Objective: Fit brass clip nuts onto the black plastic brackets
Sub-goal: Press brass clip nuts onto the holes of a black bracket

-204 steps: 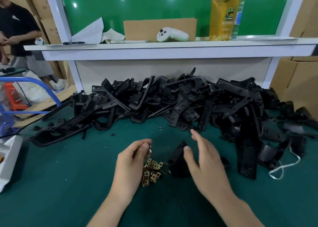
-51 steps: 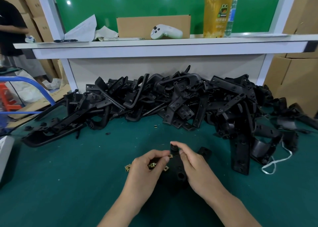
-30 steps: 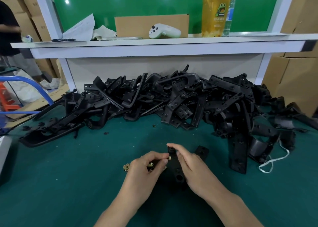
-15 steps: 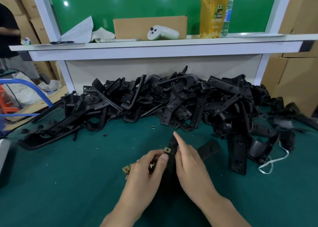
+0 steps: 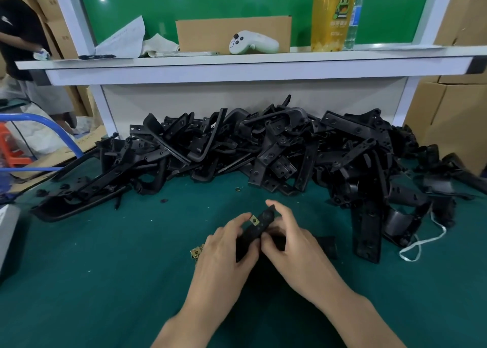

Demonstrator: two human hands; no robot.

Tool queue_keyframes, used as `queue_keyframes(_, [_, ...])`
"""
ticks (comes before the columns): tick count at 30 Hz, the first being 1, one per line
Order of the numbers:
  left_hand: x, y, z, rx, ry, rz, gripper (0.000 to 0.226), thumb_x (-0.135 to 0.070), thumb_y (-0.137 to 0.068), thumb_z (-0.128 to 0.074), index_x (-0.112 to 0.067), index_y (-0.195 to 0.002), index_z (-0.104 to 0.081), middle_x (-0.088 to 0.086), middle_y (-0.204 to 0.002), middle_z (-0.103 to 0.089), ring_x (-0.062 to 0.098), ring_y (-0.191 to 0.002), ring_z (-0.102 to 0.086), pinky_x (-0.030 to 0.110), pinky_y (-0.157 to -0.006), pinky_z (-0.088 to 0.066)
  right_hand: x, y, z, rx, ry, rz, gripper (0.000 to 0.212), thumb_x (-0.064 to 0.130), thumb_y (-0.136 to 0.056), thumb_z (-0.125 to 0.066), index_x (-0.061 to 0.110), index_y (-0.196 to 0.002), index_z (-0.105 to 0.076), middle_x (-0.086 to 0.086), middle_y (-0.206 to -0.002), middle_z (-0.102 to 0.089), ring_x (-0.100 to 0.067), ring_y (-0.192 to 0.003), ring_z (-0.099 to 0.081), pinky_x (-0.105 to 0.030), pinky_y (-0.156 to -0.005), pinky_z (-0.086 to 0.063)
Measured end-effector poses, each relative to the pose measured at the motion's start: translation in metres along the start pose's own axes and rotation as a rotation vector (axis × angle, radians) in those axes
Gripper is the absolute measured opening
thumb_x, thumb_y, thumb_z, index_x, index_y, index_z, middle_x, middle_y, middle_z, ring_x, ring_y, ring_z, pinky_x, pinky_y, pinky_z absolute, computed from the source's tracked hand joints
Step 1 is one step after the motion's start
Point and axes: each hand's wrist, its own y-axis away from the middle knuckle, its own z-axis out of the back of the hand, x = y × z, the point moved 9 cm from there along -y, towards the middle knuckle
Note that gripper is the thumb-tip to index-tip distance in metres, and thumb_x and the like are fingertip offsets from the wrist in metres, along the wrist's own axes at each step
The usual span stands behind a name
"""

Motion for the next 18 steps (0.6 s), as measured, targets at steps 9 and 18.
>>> queue_keyframes(9, [-0.0056,-0.0024,0.0083,-0.061,0.061,-0.062,0.041,-0.045,-0.087,-0.064,-0.069,-0.107,-0.038,-0.03,-0.105,-0.056,0.0,-0.097,-0.057,0.006,-0.081,-0.037,-0.0035,-0.0026,0.0001,-0.008,-0.038,-0.001,0.044,0.03,-0.101,-0.055,0.053,-0.133,-0.034,0.033,-0.108,-0.065,0.003,-0.1,-0.063,-0.018,-0.088,-0.048])
queue_keyframes(18, [-0.0035,-0.0063,0.0099,-0.079,0.161,-0.07,0.029,-0.031,-0.088,-0.071,-0.047,-0.104,-0.053,-0.021,-0.094,-0.062,0.006,-0.086,-0.062,0.017,-0.069,-0.047,-0.0057,-0.0032,0.0002,-0.038,-0.043,-0.015,0.041,0.022,-0.101,-0.055,0.053,-0.123,-0.038,0.032,-0.102,-0.067,-0.001,-0.092,-0.065,-0.018,-0.081,-0.046])
